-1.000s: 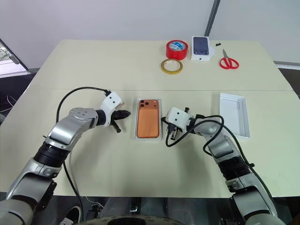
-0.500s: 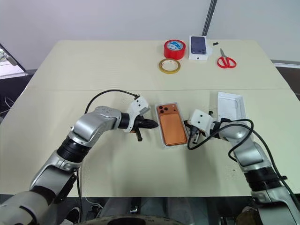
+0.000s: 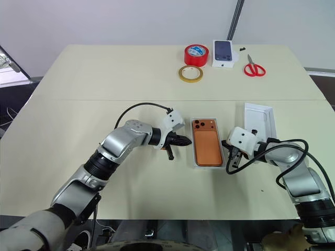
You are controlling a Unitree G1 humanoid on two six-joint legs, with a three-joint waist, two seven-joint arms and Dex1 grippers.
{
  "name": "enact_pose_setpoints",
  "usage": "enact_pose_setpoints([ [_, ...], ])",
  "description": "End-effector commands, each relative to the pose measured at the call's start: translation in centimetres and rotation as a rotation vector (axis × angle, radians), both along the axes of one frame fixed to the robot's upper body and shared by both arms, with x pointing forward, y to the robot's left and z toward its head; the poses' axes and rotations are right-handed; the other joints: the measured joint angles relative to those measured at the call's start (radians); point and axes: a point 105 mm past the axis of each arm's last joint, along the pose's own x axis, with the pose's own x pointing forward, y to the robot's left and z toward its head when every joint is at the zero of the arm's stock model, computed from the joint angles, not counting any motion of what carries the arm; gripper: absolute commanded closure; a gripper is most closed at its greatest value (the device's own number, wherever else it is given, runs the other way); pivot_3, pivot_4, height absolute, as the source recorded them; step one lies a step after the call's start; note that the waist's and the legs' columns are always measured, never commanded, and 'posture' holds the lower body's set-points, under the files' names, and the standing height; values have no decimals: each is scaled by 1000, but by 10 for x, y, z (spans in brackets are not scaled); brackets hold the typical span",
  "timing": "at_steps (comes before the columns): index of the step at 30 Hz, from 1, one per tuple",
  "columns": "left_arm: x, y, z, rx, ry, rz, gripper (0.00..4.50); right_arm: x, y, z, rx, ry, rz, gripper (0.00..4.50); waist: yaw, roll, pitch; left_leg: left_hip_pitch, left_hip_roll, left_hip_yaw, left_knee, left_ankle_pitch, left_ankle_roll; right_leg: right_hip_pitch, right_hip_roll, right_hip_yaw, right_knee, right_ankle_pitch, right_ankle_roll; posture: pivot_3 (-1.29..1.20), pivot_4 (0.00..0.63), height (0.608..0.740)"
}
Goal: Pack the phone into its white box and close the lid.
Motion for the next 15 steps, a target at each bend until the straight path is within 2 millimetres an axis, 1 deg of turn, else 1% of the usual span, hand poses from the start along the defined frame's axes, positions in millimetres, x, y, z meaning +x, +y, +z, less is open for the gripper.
enact_pose_setpoints([
  [1, -1, -15, 14, -31, -61, -50, 4461, -3, -2, 17, 1, -45, 15, 4500, 0, 0, 0, 0, 0, 0, 0, 0, 0, 0, 0, 0, 0, 0, 0, 0, 150, 740],
  [7, -2, -18, 13, -38, -56, -60, 4461, -3, -17, 19, -31, -64, -29, 4500, 0, 0, 0, 0, 0, 0, 0, 0, 0, 0, 0, 0, 0, 0, 0, 0, 150, 740],
  [10, -5, -14, 13, -36, -46, -74, 4461, -3, -18, 19, -30, -63, -33, 4500, -1, 0, 0, 0, 0, 0, 0, 1, -1, 0, 0, 0, 0, 0, 0, 0, 150, 740],
  [13, 0, -7, 10, -24, -64, -47, 4461, -3, -20, 20, -38, -67, -33, 4500, -1, 0, 0, 0, 0, 0, 0, 1, -1, 0, 0, 0, 0, 0, 0, 0, 150, 740],
  [15, 4, -1, 12, -38, -58, -19, 4461, -2, -22, 24, -22, -69, -38, 4500, -1, 0, 0, 0, 0, 0, 0, 1, -1, 0, 0, 0, 0, 0, 0, 0, 150, 740],
])
